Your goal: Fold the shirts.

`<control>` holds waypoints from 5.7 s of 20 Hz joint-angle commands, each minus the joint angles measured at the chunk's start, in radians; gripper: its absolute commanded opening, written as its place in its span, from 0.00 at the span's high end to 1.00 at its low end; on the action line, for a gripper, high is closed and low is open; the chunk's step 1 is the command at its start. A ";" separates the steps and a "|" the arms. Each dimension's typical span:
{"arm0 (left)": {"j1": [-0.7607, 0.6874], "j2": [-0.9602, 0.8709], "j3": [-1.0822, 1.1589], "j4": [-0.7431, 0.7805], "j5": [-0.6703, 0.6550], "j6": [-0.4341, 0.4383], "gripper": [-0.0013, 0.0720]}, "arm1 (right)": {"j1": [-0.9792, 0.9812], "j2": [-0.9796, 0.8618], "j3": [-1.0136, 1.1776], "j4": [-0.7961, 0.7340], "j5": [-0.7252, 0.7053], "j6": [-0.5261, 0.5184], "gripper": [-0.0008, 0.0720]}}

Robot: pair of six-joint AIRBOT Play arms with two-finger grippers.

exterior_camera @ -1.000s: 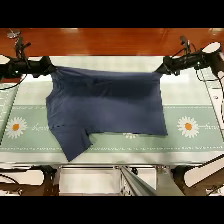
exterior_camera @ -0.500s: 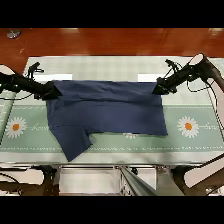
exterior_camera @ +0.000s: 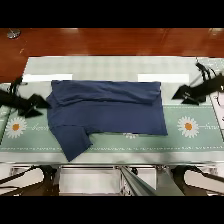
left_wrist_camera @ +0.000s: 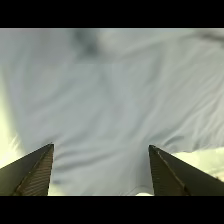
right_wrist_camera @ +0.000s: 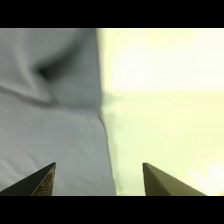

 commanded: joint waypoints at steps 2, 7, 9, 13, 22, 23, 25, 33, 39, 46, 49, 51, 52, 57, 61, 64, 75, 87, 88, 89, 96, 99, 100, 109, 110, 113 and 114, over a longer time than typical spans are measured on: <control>0.194 0.191 -0.338 -0.122 0.073 0.041 0.03 | -0.117 0.295 -0.474 0.215 -0.245 -0.061 0.14; 0.205 0.251 -0.482 -0.163 0.083 0.033 0.03 | -0.114 0.385 -0.631 0.315 -0.228 -0.142 0.14; 0.166 0.251 -0.517 -0.164 0.100 0.034 0.03 | -0.114 0.385 -0.631 0.323 -0.228 -0.143 0.14; 0.056 0.251 -0.578 -0.183 0.213 0.037 0.03 | -0.114 0.385 -0.631 0.360 -0.233 -0.150 0.14; -0.020 0.250 -0.584 -0.259 0.237 0.145 0.96 | -0.115 0.385 -0.626 0.101 -0.275 0.024 0.14; -0.020 0.250 -0.584 -0.277 0.237 0.162 0.96 | -0.115 0.385 -0.628 0.052 -0.261 0.061 0.14; -0.020 0.250 -0.584 -0.283 0.238 0.176 0.96 | -0.114 0.361 -0.629 0.042 -0.199 0.080 0.14; -0.020 0.250 -0.584 -0.283 0.241 0.177 0.96 | -0.114 0.180 -0.629 0.344 -0.160 -0.072 0.14; -0.020 0.250 -0.568 -0.298 0.239 0.184 0.96 | -0.005 0.107 -0.572 0.420 -0.185 -0.166 0.95; -0.018 0.246 -0.300 -0.306 0.279 0.183 0.96 | -0.001 0.103 -0.265 0.346 -0.146 -0.090 0.95; -0.037 0.211 -0.203 -0.306 0.412 0.149 0.96 | 0.002 0.051 -0.146 0.372 -0.175 -0.081 0.96; -0.085 0.140 -0.113 -0.306 0.457 0.149 0.96 | 0.012 -0.022 -0.073 0.420 -0.185 -0.085 0.96; -0.118 0.089 -0.060 -0.306 0.474 0.149 0.96 | 0.031 -0.061 -0.035 0.420 -0.191 -0.085 0.95; -0.205 -0.218 0.217 -0.305 0.484 0.070 0.96 | 0.104 -0.264 0.166 0.420 -0.276 -0.030 0.95; -0.224 -0.397 0.372 -0.305 0.391 0.062 0.94 | 0.105 -0.383 0.263 0.422 -0.278 0.006 0.88; -0.223 -0.454 0.433 -0.290 0.259 0.063 0.03 | 0.105 -0.402 0.272 0.429 -0.254 -0.011 0.13; -0.045 -0.008 0.162 -0.010 0.387 -0.078 0.03 | -0.031 -0.325 0.242 0.228 -0.108 0.013 0.13; -0.346 0.176 -0.104 -0.089 0.495 -0.015 0.03 | 0.135 -0.483 0.262 0.343 -0.138 -0.001 0.34; -0.373 0.163 -0.103 -0.090 0.506 -0.015 0.03 | 0.141 -0.483 0.269 0.350 -0.140 0.000 0.49; -0.396 0.150 -0.102 -0.098 0.514 -0.015 0.03 | 0.143 -0.482 0.274 0.351 -0.139 0.000 0.77; -0.527 0.093 0.001 -0.201 0.522 0.101 0.96 | 0.099 -0.304 0.260 0.211 -0.020 0.005 0.96; -0.610 0.091 0.051 -0.201 0.567 0.100 0.96 | 0.043 -0.097 0.120 0.140 -0.032 -0.005 0.96; -0.650 0.087 0.059 -0.201 0.594 0.096 0.96 | 0.020 -0.016 0.057 0.142 -0.035 -0.021 0.96; -1.091 -0.306 0.385 -0.200 0.623 -0.028 0.96 | -0.027 0.602 -0.301 0.205 -0.026 0.025 0.96; -1.128 -0.363 0.444 -0.200 0.603 -0.050 0.96 | -0.027 0.637 -0.301 0.214 -0.016 0.028 0.96; -1.228 -0.518 0.596 -0.200 0.554 -0.124 0.96 | -0.027 0.712 -0.301 0.225 0.014 0.045 0.96; -1.252 -0.554 0.626 -0.200 0.536 -0.156 0.96 | -0.027 0.723 -0.301 0.226 0.023 0.055 0.96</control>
